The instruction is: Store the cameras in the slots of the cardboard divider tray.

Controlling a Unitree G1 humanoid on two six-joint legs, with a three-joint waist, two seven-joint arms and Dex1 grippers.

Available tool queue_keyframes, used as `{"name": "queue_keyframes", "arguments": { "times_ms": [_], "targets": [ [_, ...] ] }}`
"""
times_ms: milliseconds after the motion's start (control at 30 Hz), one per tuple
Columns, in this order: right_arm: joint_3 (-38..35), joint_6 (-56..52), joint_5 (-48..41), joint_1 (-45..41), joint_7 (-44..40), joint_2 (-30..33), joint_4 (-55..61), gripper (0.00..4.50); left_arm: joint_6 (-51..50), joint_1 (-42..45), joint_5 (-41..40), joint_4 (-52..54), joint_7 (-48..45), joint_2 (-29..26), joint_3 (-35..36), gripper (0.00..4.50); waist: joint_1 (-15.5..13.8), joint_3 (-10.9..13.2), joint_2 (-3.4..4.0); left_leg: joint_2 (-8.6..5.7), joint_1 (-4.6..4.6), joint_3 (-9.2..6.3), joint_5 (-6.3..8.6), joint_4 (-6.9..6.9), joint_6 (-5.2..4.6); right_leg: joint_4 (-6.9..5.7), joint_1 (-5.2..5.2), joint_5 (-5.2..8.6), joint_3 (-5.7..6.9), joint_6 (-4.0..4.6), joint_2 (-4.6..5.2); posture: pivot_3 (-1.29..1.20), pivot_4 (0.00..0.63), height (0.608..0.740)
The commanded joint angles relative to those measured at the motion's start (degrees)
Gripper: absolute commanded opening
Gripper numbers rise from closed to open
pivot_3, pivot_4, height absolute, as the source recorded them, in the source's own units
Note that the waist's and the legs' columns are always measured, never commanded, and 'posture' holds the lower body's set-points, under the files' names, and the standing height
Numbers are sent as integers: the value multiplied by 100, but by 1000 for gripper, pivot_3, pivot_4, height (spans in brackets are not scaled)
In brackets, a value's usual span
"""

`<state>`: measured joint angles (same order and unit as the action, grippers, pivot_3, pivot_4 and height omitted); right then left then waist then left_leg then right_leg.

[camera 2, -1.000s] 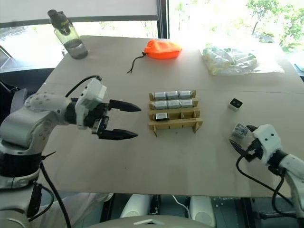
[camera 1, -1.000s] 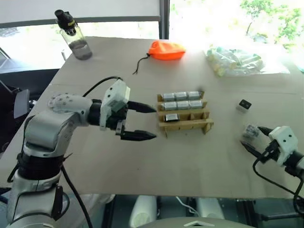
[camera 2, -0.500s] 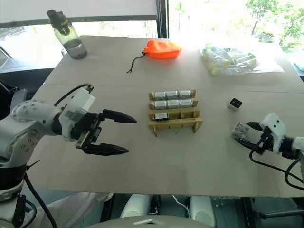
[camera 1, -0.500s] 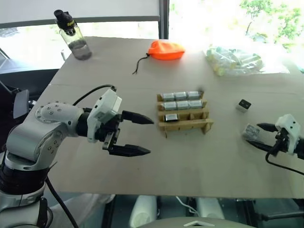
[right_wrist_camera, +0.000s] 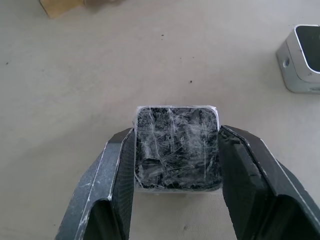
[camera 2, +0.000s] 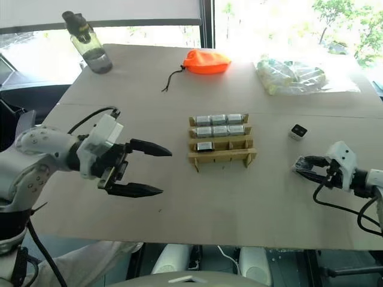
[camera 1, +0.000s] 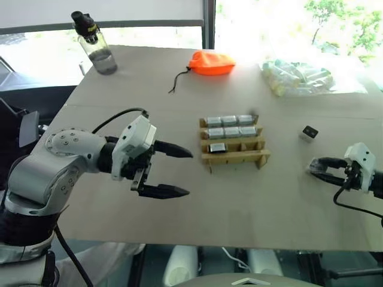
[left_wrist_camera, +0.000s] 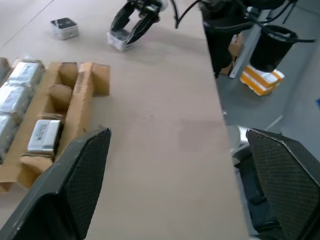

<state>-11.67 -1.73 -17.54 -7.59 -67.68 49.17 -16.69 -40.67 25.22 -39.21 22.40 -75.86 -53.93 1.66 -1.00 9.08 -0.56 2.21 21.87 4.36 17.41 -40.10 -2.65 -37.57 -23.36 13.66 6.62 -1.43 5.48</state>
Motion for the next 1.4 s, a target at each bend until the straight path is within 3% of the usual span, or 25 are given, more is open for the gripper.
{"name": "queue_keyframes", "arguments": {
  "times_ms": [33, 200, 433, 600, 900, 1267, 1400],
  "targets": [
    [-45, 703, 293, -226, 193, 200, 889, 1842, 21, 741, 548, -636, 414, 335, -555, 4500, 14, 1, 1, -1, -2, 2, 0, 0, 0, -3, 0, 0, -1, 0, 0, 0, 150, 726],
    [415, 1725, 1039, -603, 619, 17, 1894, 1842, -52, 1727, 977, -1644, 565, 989, -1167, 4500, 42, 3, -1, 1, -3, 21, 0, 3, 1, -3, -9, 0, -1, -1, -10, 0, 150, 726],
    [1467, 4136, 3487, -1623, 1804, -120, 1966, 1842, 241, 2863, 1557, -3022, 572, 2008, -1710, 4500, 7, 8, -5, -3, 15, 20, -1, -1, 1, 2, -19, 1, 11, -3, -3, 0, 150, 726],
    [1915, 4525, 4486, -2254, 2632, -614, 1911, 1842, 103, 3355, 1813, -3613, 471, 2465, -1940, 4500, 32, 11, -10, -3, 14, 23, -2, 0, 4, 2, -22, 0, 10, -2, -6, 0, 150, 726],
    [2318, 4408, 5055, -2668, 3163, -925, 1888, 1842, 304, 3511, 2226, -4004, 438, 2743, -2035, 4500, 12, 12, -9, -1, 21, 31, -2, 0, 5, 3, -27, 0, 14, -2, -6, 0, 150, 726],
    [2504, 4185, 5008, -2660, 3221, -953, 1855, 1842, 344, 3584, 2224, -4043, 562, 2884, -1791, 4500, 26, 12, -9, -1, 21, 24, -2, 0, 4, 3, -27, 0, 13, -2, -3, 0, 150, 726],
    [2537, 4149, 5015, -2647, 3247, -928, 1835, 1842, 338, 3538, 2202, -3999, 530, 2897, -1799, 2767, 26, 12, -9, -1, 21, 24, -2, 0, 4, 3, -27, 0, 13, -2, -3, 0, 150, 726]
  ]
}}
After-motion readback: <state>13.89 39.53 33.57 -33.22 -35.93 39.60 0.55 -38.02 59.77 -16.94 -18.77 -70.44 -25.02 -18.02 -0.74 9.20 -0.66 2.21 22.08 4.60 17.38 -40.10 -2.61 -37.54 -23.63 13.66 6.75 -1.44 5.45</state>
